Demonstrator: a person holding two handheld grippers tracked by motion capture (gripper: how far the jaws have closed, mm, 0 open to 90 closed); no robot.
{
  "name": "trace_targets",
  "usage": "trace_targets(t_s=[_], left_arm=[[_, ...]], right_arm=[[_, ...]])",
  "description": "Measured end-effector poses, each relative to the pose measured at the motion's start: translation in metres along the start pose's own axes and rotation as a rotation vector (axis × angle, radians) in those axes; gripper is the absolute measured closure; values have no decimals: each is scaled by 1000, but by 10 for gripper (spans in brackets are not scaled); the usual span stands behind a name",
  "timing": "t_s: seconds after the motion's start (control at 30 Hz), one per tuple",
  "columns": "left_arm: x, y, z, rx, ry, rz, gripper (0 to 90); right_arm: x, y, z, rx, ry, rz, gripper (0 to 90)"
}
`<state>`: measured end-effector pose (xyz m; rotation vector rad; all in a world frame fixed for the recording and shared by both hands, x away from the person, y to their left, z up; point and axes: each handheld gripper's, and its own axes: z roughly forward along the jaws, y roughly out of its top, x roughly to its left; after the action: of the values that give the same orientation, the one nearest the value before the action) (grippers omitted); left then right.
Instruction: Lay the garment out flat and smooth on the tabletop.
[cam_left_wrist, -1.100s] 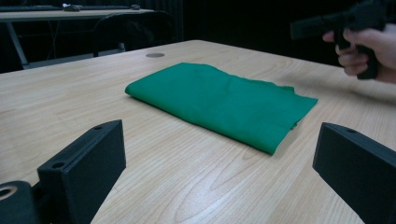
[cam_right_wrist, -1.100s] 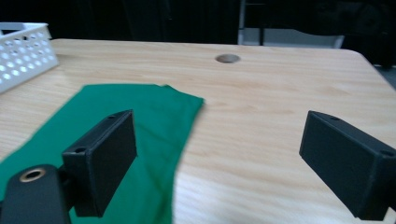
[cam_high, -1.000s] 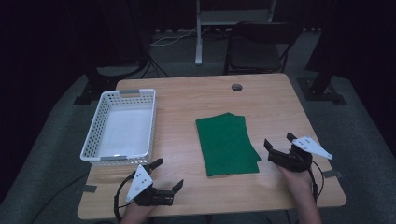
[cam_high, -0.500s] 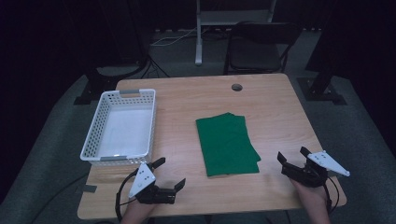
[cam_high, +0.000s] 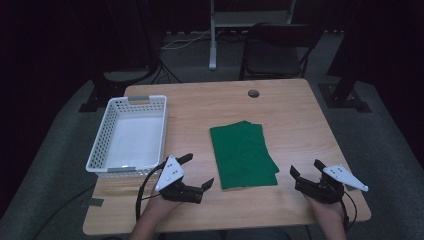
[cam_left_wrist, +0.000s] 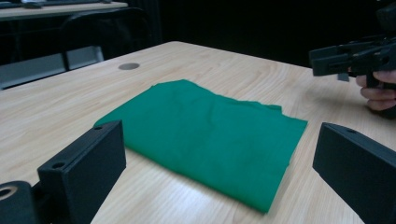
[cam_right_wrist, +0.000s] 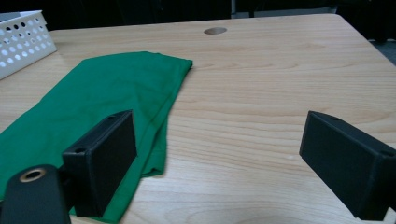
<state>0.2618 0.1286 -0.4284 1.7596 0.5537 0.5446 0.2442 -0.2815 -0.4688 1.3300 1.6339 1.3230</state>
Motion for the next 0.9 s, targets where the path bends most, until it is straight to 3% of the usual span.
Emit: trace_targets(t_s=[0.17,0.27,0.3,0.37,0.57,0.8,0.9], left_arm=[[5,17,18,11,-59,8,38],[6,21,26,29,-73,22,38],[8,24,35,41,-90,25,38],[10,24,45,42,-114,10,38],[15,26,72,79,-125,8,38],[27,30,100,149,-98,10,38],[32,30,112,176,-83,3,38]], right_arm=[[7,1,2,-2,20,-4,106],[12,1,3,0,35,-5,106],[13,1,3,1,42,-5,106],[17,0,4,3,51,-5,107],[26,1,8,11,81,2,106],[40,1,17,51,121,-14,107],[45,0,23,80,115,-19,107]])
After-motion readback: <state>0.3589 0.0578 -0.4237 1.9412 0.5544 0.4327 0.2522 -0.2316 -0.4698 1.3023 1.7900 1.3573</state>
